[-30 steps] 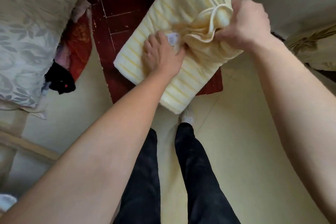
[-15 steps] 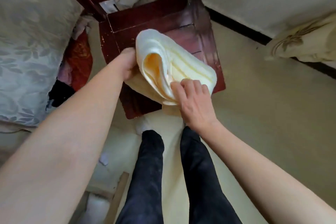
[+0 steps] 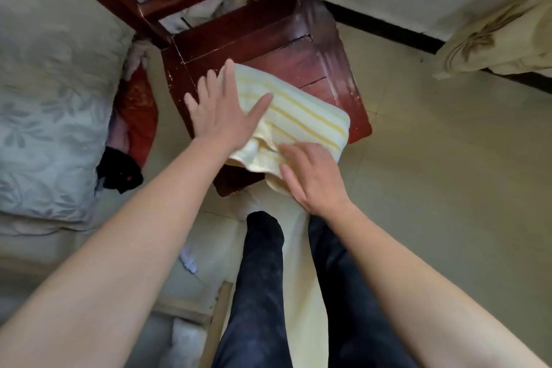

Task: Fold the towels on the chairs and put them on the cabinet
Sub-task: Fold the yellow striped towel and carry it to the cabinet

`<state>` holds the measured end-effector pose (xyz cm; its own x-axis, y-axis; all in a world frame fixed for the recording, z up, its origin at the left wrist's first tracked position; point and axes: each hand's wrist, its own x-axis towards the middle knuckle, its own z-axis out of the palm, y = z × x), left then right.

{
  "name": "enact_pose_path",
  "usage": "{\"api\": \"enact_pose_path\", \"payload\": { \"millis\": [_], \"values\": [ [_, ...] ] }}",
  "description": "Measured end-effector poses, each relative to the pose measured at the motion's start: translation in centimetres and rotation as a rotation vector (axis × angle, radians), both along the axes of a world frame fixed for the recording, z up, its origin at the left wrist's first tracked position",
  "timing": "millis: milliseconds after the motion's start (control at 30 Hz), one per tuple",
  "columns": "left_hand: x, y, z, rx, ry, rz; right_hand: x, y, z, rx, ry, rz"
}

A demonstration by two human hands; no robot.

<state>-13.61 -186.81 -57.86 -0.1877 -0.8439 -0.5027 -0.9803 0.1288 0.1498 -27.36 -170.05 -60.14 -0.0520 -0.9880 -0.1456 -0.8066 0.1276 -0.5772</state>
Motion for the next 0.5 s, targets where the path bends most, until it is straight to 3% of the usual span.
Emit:
{"api": "enact_pose_path", "payload": {
  "millis": [200,333,500],
  "values": [
    [2.8,2.1,-4.9,0.036,0.004,0.179,0.3,-0.7,-0.8,0.029,-0.107,-0.478],
    [2.3,1.3,-6.0,0.093,0.099,0.286,0.9,-0.6,-2.0,0.02,0.001,-0.78],
    [2.5,1.3,-6.4,0.181,0.255,0.53,1.3,-1.0,-2.3,0.23,-0.383,-1.006]
  ]
}}
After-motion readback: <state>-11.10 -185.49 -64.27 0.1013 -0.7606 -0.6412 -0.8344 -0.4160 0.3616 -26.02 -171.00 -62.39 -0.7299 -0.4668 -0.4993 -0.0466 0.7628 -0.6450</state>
